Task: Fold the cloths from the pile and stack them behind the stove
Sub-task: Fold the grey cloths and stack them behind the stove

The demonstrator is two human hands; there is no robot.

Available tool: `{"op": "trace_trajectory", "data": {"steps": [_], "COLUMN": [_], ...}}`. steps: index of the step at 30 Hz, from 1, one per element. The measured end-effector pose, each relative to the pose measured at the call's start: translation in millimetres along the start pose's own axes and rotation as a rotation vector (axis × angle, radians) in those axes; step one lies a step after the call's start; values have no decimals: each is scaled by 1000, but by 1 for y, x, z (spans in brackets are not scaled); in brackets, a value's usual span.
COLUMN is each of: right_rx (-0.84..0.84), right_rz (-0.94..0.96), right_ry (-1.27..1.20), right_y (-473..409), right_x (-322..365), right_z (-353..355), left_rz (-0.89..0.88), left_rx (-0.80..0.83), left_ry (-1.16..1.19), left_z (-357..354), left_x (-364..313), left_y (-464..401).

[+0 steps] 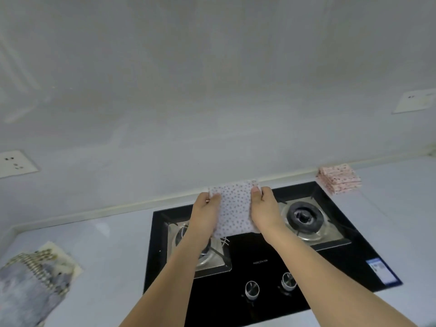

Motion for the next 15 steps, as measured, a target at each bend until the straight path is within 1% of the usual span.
{"op": "trace_trajectory", "data": {"steps": [2, 5, 8, 12, 15], "right_rx": [13, 21, 4, 43, 24], "right_rz": [-31, -74, -90, -181, -225], "right_ry": [5, -6, -9, 33, -37], "right_y": [-13, -40, -62, -89, -113], "right_x": [-14, -40, -67, -111, -145], "right_z": [20, 47, 82, 146, 195], "left_rz": [21, 53, 81, 150, 170], "left_rx": [50, 77, 90, 103, 115], "left_ry": [76, 143, 78, 56, 14], "left_z": [-27, -66, -111, -186, -250], "left_x": [-2, -6, -11, -11, -12], "left_y": [-3, -19, -41, -58, -65]}}
Point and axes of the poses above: each hand's wrist, its own y-axis away from the middle knuckle, its own z-axis out of the back of the hand, x = y × z, the point moved 6 cm from there along -y, towards the middle knuckle, and after that the axes turned 15 degrees about z, right-handed, at the moved point
